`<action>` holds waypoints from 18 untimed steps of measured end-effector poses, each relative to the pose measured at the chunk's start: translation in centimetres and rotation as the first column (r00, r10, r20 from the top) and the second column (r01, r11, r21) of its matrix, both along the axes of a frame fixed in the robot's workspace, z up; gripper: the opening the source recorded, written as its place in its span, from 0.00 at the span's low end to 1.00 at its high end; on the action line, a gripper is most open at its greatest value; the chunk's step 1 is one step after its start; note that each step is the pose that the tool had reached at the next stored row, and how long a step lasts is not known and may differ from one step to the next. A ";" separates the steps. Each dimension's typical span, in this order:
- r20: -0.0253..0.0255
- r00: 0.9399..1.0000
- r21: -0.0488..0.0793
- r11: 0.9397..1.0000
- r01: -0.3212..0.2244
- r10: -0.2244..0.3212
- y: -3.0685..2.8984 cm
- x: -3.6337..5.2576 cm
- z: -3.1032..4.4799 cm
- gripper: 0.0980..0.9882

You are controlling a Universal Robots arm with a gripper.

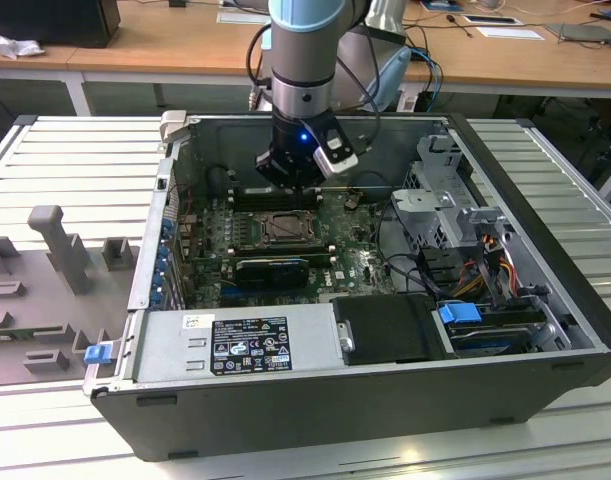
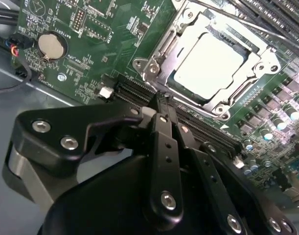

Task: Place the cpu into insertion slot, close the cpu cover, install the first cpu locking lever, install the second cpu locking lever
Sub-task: 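Install the first cpu locking lever, then install the second cpu locking lever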

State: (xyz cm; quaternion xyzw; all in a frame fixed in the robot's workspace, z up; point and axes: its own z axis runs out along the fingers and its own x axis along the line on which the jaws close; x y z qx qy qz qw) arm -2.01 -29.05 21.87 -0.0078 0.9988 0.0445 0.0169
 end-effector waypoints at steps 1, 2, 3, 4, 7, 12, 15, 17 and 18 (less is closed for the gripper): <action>0.000 1.000 0.000 1.000 0.000 0.000 -0.09 0.00 0.00 0.01; 0.000 1.000 0.000 1.000 0.000 0.000 -0.15 0.00 0.00 0.01; 0.000 1.000 0.000 1.000 0.000 0.000 -0.26 0.00 0.00 0.01; 0.000 1.000 0.000 1.000 0.000 0.000 -0.31 0.00 0.00 0.01; 0.000 1.000 0.000 1.000 0.000 0.000 -0.53 0.00 0.00 0.01; 0.000 1.000 0.000 1.000 0.000 0.000 -0.88 0.00 0.23 0.01; 0.000 1.000 0.000 1.000 0.000 0.000 -0.91 0.00 0.25 0.01; 0.000 1.000 0.000 1.000 0.000 0.000 -0.97 0.00 0.29 0.01; 0.000 1.000 0.000 1.000 0.000 0.000 -1.00 0.00 0.30 0.01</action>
